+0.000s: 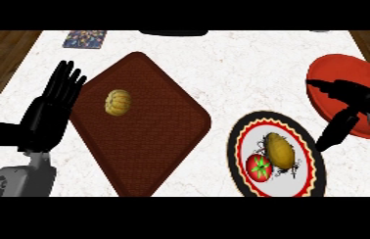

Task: Pick the lemon from the plate and place it in the bowl

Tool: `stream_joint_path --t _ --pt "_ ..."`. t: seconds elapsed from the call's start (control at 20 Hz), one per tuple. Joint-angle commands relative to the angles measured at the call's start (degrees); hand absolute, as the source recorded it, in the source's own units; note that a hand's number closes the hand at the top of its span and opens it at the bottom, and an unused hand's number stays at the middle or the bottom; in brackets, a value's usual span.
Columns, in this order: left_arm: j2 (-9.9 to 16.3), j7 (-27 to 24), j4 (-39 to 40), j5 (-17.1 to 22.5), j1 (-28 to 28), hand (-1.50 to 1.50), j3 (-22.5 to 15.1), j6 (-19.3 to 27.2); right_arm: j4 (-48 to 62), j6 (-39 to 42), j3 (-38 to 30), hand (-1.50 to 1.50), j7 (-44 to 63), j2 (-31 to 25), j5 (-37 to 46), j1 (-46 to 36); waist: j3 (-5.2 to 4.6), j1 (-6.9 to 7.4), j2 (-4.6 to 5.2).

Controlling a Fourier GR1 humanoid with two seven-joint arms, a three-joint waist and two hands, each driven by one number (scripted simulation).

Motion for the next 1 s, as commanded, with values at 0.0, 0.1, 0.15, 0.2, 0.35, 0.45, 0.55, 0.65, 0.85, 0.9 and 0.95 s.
stream_joint_path --t 0.0,0.1,0.15,0.2,0.35,0.45,0.55,0.65,0.85,0.9,0.95 --pt "1.5 -0.3 -0.3 1.9 1.3 0.0 2.0 -2.5 -0.1 11.6 0.7 -1.5 12.6 2.0 -8.1 -8.1 0.13 -0.78 -0.23" --pt "-0.1 -0.4 1.9 -0.7 -0.8 0.0 1.5 0.1 -0.2 11.2 -0.7 -1.5 18.3 4.7 -10.0 -10.4 0.21 -1.97 -0.21" --pt "0.9 1.4 0.2 0.7 0.0 0.0 2.2 -0.7 -0.9 9.0 0.6 -1.5 23.1 7.2 -10.2 -11.6 0.2 -1.77 -0.3" --pt "0.0 1.2 -0.8 1.0 1.3 0.0 2.1 -0.7 2.2 10.7 0.2 -1.5 20.1 6.1 -8.7 -12.2 0.24 -1.68 -0.22" --pt "-0.8 -1.1 0.4 -0.9 2.1 0.0 1.7 -1.8 -0.1 8.0 -0.8 -1.5 20.3 7.8 -8.5 -9.7 0.26 -2.24 -0.22" --pt "-0.5 1.2 -0.9 -0.5 0.2 0.0 3.1 0.5 -4.2 8.5 -0.6 -1.5 25.7 6.9 -12.2 -9.2 0.24 -2.71 -0.4" --pt "-1.3 3.5 -2.9 -0.5 -0.1 0.0 2.5 1.4 -5.0 6.6 0.0 -1.5 24.5 8.5 -11.0 -7.4 0.27 -2.54 -0.36" --pt "-0.8 1.7 -1.1 -1.3 1.2 0.0 2.9 0.1 -9.2 4.8 0.5 -1.5 27.3 8.6 -11.7 -5.0 0.25 -2.71 -0.41" --pt "-1.5 -0.6 1.8 -0.8 1.0 0.0 4.3 -1.6 -13.1 0.6 3.0 -1.5 25.1 10.5 -6.4 0.5 0.26 -2.78 -0.35" --pt "-3.2 0.0 0.6 -2.3 0.6 0.0 2.2 0.0 -13.2 -0.2 2.7 -1.5 24.6 10.2 -4.3 0.1 0.27 -2.73 -0.34" --pt "-0.5 1.9 -3.4 -0.3 3.2 0.0 4.0 -1.8 -17.2 -0.9 1.5 -1.5 20.6 6.4 -3.0 5.9 0.29 -2.98 -0.52"
